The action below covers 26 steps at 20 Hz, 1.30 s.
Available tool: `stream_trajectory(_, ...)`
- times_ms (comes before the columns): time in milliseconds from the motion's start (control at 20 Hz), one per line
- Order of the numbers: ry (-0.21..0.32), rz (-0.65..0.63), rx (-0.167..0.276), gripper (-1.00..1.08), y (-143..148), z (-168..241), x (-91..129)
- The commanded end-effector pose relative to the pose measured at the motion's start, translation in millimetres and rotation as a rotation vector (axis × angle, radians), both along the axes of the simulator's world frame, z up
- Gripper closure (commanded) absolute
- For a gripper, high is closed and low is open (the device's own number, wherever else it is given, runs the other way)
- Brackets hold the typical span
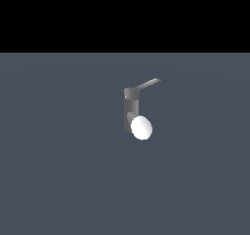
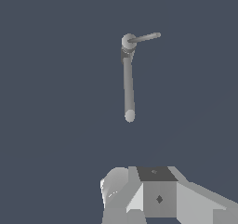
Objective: Turn on the faucet by rotating a designated handle.
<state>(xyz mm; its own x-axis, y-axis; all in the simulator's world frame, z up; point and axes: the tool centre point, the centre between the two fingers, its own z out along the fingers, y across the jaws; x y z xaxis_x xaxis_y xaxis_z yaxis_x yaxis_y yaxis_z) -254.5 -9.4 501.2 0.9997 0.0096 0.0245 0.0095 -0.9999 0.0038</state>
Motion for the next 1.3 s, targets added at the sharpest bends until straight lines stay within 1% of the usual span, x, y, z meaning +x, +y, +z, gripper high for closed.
stream_trajectory(0,0.0,0.0,0.0,1.08,0,0,0)
stream_trajectory(300,0.0,-0.022,0.0,1.08,2,-5,4)
stream_trajectory(600,0.001,-0.089,0.002,1.08,9,-19,18)
stream_trajectory(900,0.003,-0.203,0.005,1.08,19,-42,43)
stream_trajectory(1250,0.005,-0.377,0.009,1.08,28,-79,83)
